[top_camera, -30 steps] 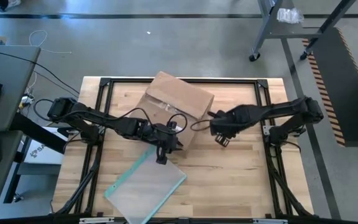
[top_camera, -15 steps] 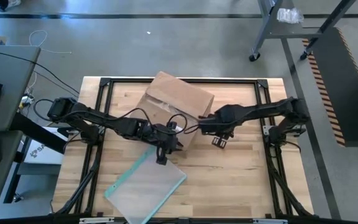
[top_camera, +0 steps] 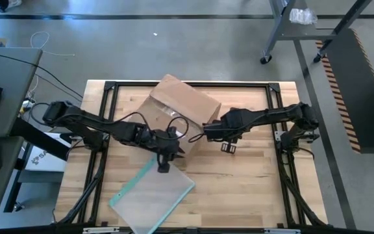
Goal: Unpack boxes
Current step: Open the cardboard box using the black cutter
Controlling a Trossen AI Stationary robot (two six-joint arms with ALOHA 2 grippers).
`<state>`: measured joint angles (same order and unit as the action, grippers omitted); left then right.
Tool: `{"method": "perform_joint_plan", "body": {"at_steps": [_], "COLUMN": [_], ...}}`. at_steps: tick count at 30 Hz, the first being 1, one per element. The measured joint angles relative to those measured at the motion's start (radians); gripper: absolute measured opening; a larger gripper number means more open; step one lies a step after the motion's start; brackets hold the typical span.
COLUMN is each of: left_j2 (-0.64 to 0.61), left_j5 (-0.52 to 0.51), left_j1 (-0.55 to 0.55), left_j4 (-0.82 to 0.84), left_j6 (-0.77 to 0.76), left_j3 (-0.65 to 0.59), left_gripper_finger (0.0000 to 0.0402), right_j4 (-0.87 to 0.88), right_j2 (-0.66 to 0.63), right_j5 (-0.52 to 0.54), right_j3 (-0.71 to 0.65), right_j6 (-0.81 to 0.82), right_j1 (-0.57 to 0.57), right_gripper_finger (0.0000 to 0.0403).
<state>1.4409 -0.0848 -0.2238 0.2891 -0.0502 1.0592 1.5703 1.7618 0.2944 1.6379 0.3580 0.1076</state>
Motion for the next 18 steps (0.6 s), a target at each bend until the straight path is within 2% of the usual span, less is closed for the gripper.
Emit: {"method": "perform_joint_plan", "body": {"at_steps": [6,14,18], "left_j2": [0.007,0.012,0.01], "left_j5": [-0.056,-0.071,-0.063], "left_j1": [-0.019,-0.044,-0.061], "left_j4": [0.107,0.101,0.128], "left_j6": [-0.007,-0.011,-0.073], "left_j3": [0.002,0.003,0.022], "left_gripper_finger": [0.0062,0.0062,0.0062], "right_j4": [-0.001,-0.013,-0.049], "right_j2": [0.005,0.028,0.026], "right_j5": [-0.011,-0.015,-0.014], "right_j3": [0.0,0.0,0.0], "right_j6": [-0.002,-0.045,-0.054], "right_j1": [0.005,0.004,0.004], "right_gripper_finger": [0.0118,0.0118,0.0118]}}
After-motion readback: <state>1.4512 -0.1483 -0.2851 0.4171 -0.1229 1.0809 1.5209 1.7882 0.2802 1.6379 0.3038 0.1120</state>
